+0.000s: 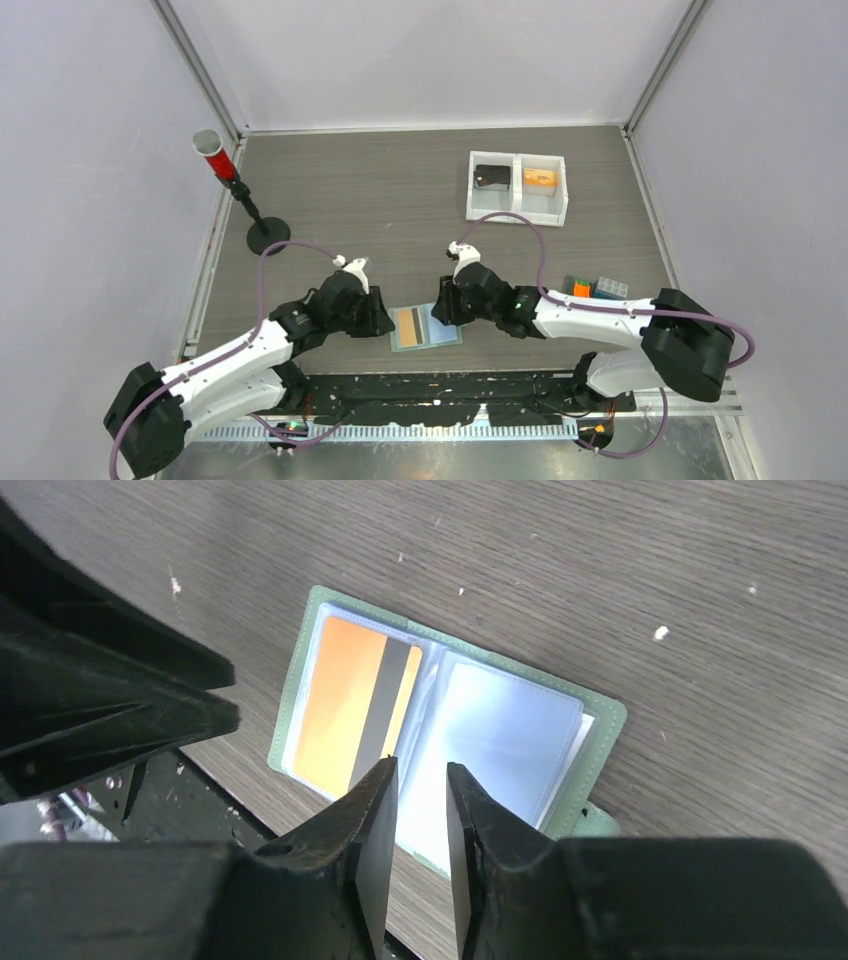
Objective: Take the credit cards out of the card holder
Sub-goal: Remove the credit card from the card holder.
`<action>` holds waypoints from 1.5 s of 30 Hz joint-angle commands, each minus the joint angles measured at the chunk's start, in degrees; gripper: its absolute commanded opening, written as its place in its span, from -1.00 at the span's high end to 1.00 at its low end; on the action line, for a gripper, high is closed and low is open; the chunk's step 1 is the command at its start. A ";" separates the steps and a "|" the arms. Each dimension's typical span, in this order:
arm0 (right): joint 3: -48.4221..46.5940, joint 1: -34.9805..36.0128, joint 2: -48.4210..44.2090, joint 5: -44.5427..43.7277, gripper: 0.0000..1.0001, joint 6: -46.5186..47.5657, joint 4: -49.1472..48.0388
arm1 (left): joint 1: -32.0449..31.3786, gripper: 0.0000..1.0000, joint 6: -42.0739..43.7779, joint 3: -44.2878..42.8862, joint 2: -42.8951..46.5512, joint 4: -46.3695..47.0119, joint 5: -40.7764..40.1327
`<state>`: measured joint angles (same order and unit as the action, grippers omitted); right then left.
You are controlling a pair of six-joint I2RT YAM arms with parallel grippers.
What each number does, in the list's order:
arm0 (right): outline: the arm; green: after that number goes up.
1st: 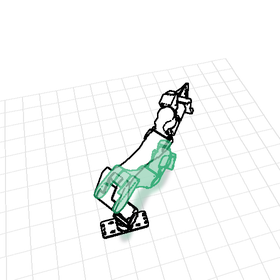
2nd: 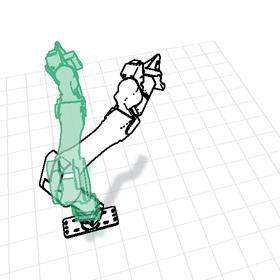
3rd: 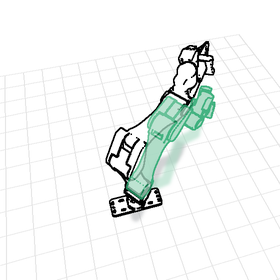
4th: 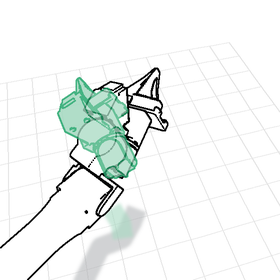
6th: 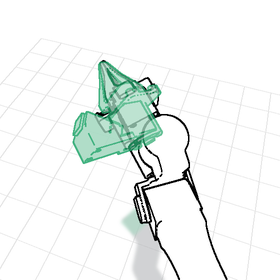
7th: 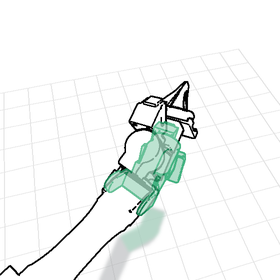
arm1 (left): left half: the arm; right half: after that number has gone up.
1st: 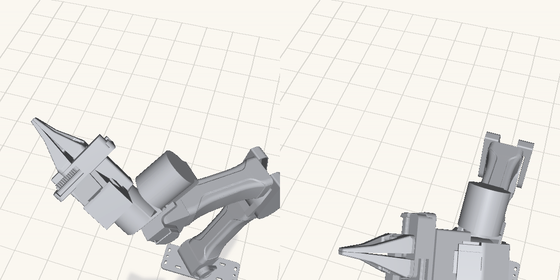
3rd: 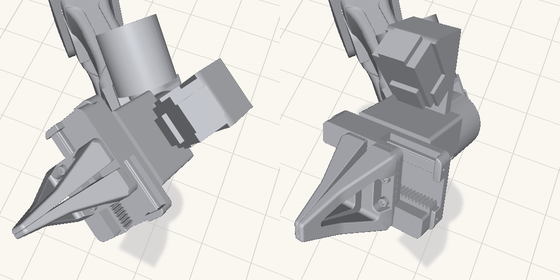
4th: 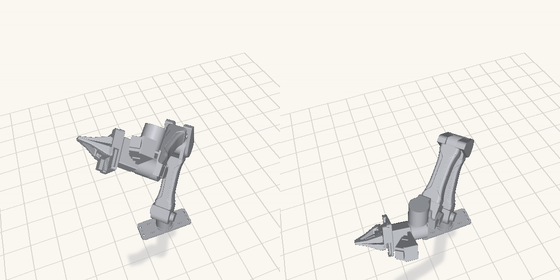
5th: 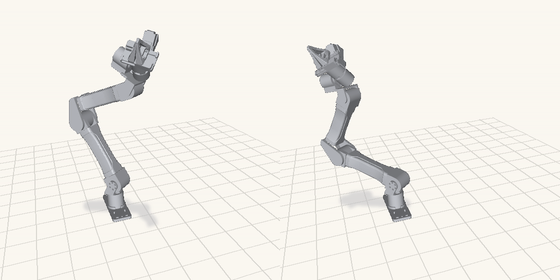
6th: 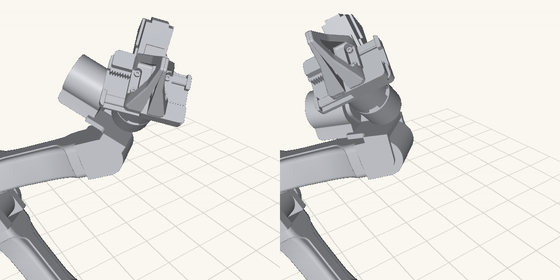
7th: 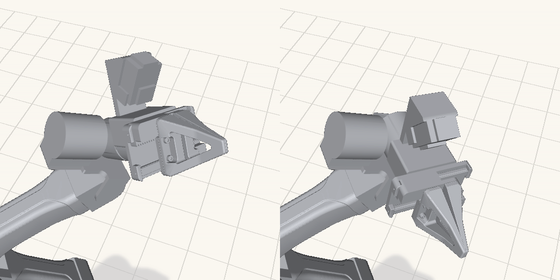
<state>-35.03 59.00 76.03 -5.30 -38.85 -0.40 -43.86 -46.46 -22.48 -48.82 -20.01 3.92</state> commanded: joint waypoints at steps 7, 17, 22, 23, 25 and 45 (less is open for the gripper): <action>3.63 -5.10 1.74 16.38 0.46 1.97 -16.09 | 0.20 0.52 0.70 -1.23 -11.92 12.07 3.27; 1.62 -5.30 10.47 18.76 0.42 -0.51 -18.02 | 0.18 0.63 0.93 -0.75 -17.98 13.37 2.89; 1.52 -5.35 12.99 18.62 0.41 -1.75 -17.86 | 0.22 0.65 0.84 -0.78 -19.77 13.64 2.75; 1.47 -5.38 13.02 18.41 0.39 -1.82 -17.65 | 0.21 0.65 0.84 -0.95 -20.02 13.64 2.83; 1.38 -5.39 12.78 18.20 0.36 -1.96 -17.13 | 0.17 0.66 0.81 -1.07 -20.51 13.51 2.84; 7.67 -10.19 12.78 24.99 0.88 -6.91 -34.64 | 0.22 0.67 0.64 -1.16 -20.05 9.41 1.23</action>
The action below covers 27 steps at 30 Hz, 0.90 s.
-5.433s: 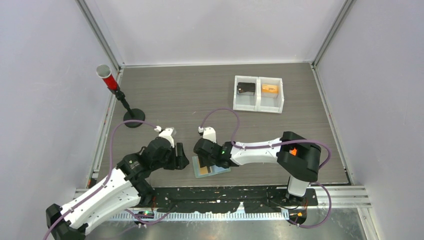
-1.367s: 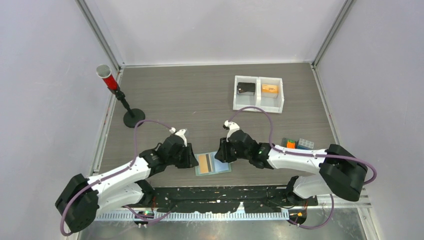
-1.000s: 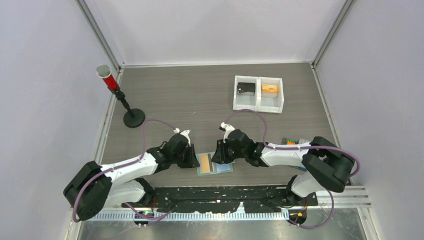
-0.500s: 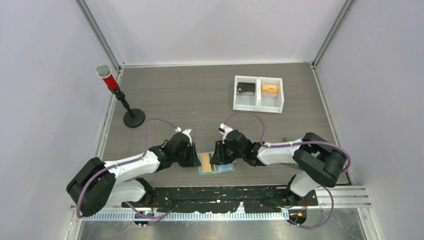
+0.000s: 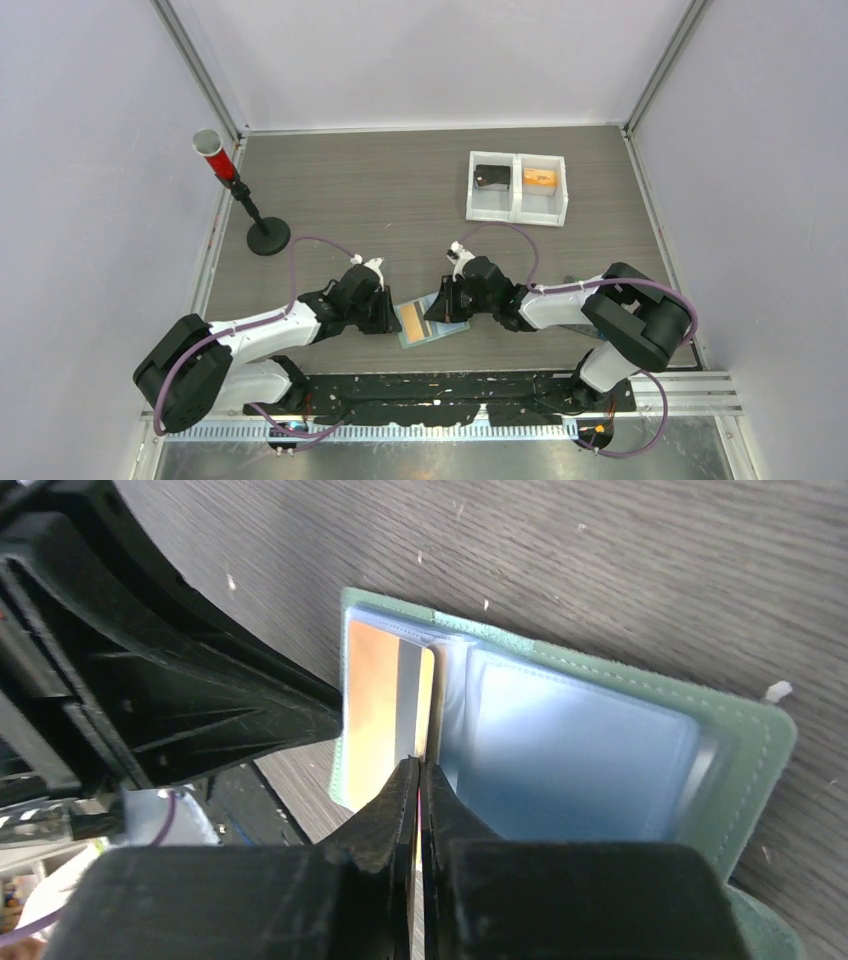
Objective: Take the credit cards out of the card holder
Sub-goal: Remove the credit card from the card holder.
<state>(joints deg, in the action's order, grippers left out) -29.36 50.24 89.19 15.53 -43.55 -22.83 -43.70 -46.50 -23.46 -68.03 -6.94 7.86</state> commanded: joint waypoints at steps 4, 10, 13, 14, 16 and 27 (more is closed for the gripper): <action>4.10 -2.40 -1.02 5.97 0.90 -3.07 -15.06 | 0.02 0.67 1.00 -0.18 -0.65 -5.01 -3.20; 4.91 -3.49 -2.25 7.63 0.90 -3.21 -14.21 | 0.06 0.67 1.71 -0.62 -1.19 -7.09 -4.59; 5.33 -4.24 -2.30 8.11 0.79 -3.72 -14.42 | 0.07 0.67 1.76 -0.57 -1.31 -7.55 -4.87; 5.40 -4.34 -2.28 8.40 0.76 -3.86 -14.63 | 0.07 0.67 1.76 -0.54 -1.32 -7.64 -4.87; 5.66 -4.64 -2.24 8.75 0.76 -4.26 -15.09 | 0.03 0.67 1.69 -0.51 -1.20 -7.69 -4.87; 7.17 -7.00 -3.09 8.94 0.89 -5.34 -14.58 | 0.02 0.67 1.94 -1.15 -1.28 -8.60 -5.13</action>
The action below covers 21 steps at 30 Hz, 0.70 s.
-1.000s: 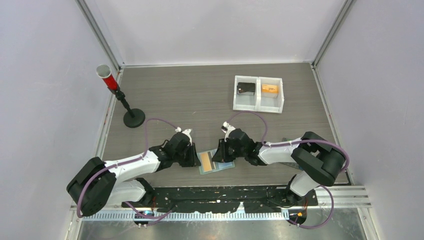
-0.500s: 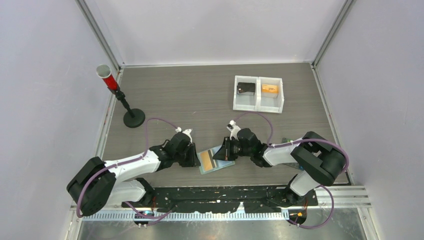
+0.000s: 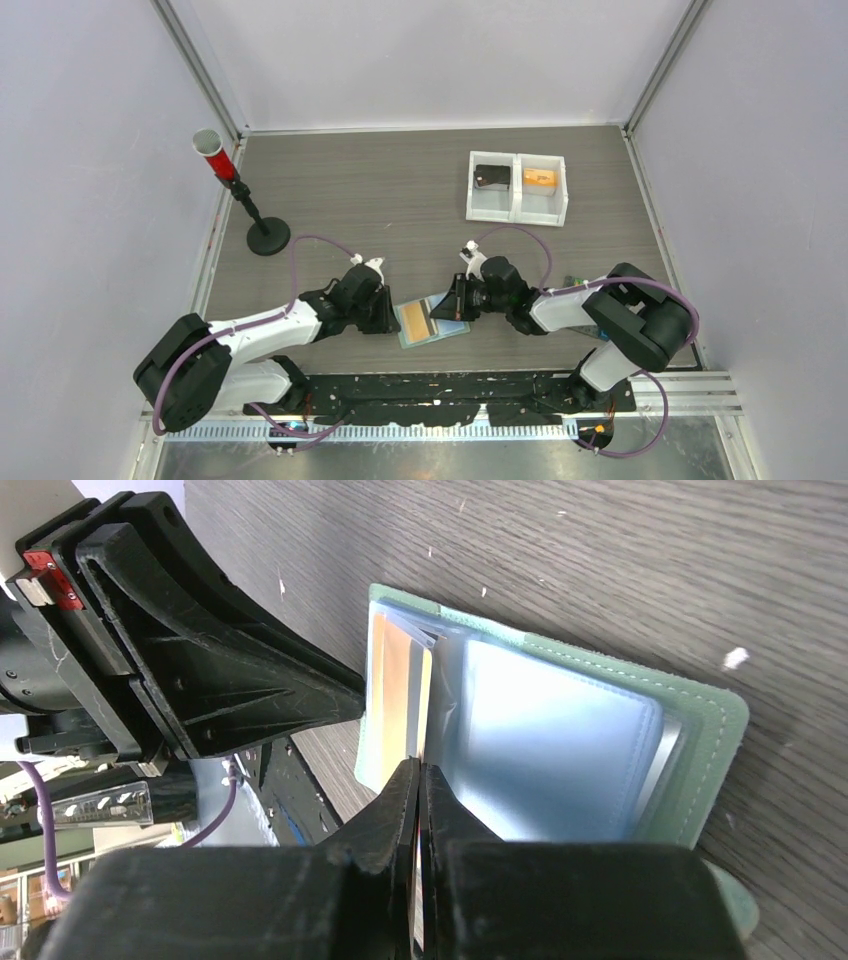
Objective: Take the credit cards out of the card holder
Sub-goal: Remove the credit card from the card holder.
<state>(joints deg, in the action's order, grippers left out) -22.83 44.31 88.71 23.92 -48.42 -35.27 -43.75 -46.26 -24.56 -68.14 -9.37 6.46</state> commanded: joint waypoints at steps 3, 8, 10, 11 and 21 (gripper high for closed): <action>0.87 -1.62 -3.81 0.52 0.89 -0.26 -1.11 | 0.07 0.68 1.79 -0.21 -1.21 -6.40 -3.95; 0.28 -2.11 -4.80 1.29 0.88 0.47 1.30 | 0.07 0.68 2.09 -0.62 -1.24 -6.80 -4.00; 0.02 -2.13 -4.61 2.27 0.74 0.46 1.08 | 0.07 0.68 2.22 -0.67 -1.23 -6.91 -4.10; 0.00 -2.13 -4.43 2.66 0.70 0.45 0.84 | 0.07 0.68 2.23 -0.67 -1.28 -6.97 -4.09; 0.72 -2.19 -4.43 3.21 0.90 -1.26 -0.88 | 0.07 0.68 2.40 -2.52 0.86 -8.97 -3.47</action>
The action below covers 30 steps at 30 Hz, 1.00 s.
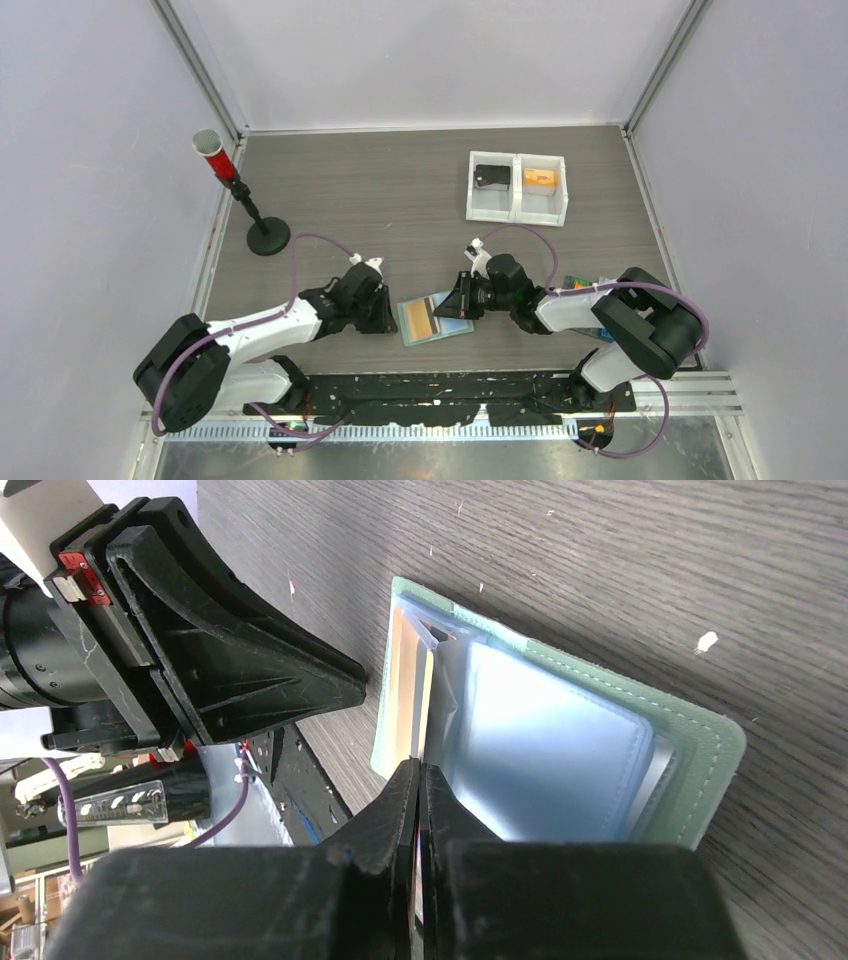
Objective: Take the credit cards out of the card holder
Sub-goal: Remove the credit card from the card holder.
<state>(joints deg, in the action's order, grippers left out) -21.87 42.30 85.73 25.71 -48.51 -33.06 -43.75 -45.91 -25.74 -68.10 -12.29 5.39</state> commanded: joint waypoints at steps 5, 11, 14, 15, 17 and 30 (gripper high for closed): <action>0.26 -0.17 -1.12 2.06 0.89 -2.91 -4.90 | 0.07 0.65 1.86 -3.77 4.40 -6.69 -0.15; 0.52 -0.12 -0.18 2.42 0.89 -4.39 -7.08 | 0.07 0.63 1.45 -3.18 7.27 1.41 3.47; 0.72 -0.12 0.53 2.72 0.90 -4.91 -7.79 | 0.07 0.63 1.52 -3.25 5.42 4.41 4.28; 0.75 -0.12 0.60 2.86 0.89 -4.96 -8.16 | 0.07 0.63 1.53 -3.33 4.35 5.26 4.66; 0.84 -0.12 0.79 3.09 0.89 -5.08 -8.28 | 0.07 0.64 1.45 -3.35 1.69 8.00 5.93; 1.19 -1.40 0.47 2.57 0.88 -2.89 -4.26 | 0.06 0.69 1.64 -2.92 -8.56 4.12 1.73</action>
<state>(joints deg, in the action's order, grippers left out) -21.02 41.82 86.94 27.83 -52.64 -37.06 -43.75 -45.19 -28.80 -75.13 -5.19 10.92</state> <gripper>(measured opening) 0.081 0.158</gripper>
